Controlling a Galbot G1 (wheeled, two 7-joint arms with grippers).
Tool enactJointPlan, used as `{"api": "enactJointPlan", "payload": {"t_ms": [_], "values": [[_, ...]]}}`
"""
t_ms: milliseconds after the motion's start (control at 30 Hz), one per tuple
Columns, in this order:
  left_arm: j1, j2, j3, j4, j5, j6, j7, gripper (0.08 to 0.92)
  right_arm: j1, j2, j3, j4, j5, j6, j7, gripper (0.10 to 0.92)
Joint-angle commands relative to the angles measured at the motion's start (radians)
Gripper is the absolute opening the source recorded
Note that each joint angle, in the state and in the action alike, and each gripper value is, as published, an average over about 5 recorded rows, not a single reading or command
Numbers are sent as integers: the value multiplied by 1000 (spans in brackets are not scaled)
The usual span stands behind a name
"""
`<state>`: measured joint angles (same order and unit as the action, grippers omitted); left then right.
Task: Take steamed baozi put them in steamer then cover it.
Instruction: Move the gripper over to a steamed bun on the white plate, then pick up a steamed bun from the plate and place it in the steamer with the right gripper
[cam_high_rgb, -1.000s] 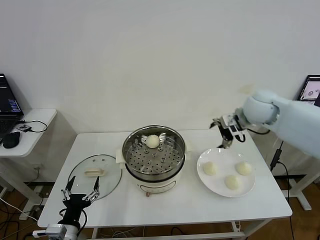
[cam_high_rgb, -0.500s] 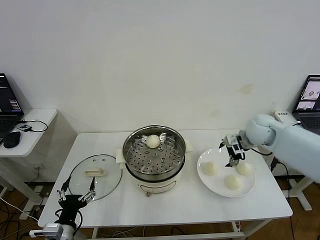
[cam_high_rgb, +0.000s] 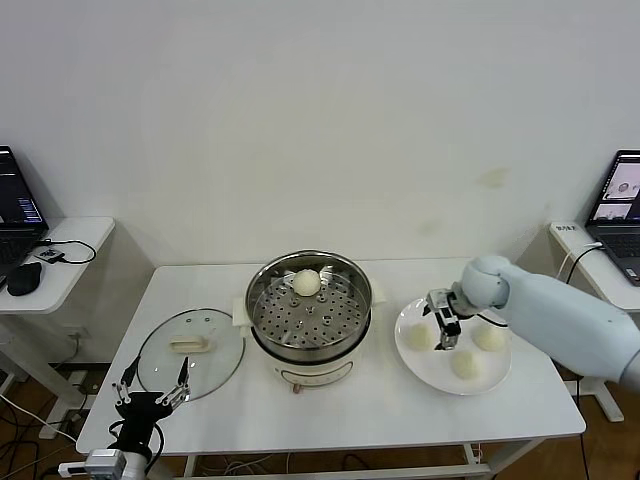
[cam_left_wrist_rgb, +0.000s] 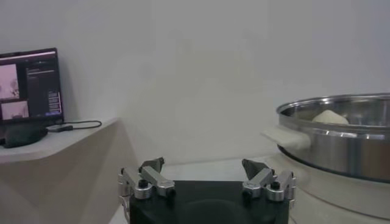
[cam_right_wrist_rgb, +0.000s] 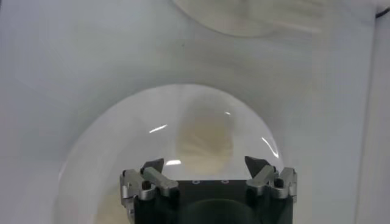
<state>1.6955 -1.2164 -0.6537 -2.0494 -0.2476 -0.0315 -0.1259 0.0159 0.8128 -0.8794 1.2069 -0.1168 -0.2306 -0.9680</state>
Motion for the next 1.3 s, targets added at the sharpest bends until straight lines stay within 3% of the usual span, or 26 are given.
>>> {"api": "enactJointPlan", "payload": {"t_ms": [33,267,733,1133,1300], "values": [[0,2,-1,5,1,0,1,823,-49,69,39,-94,-43,11,11,823],[-2,3,0,7,1,1,0,823,-52,81,42,-121,-53,9,9,816],[-1,6,0,-4,-2,3,1,823,-22,62,42,-77,-27,-1,-14,651],[-4,18,5,-20,-2,10,1,823,280,-133,-58,141,168,-51,-73,636],[-5,23,9,-29,-2,13,1,823,490,-146,-170,188,274,-73,-68,636]]}}
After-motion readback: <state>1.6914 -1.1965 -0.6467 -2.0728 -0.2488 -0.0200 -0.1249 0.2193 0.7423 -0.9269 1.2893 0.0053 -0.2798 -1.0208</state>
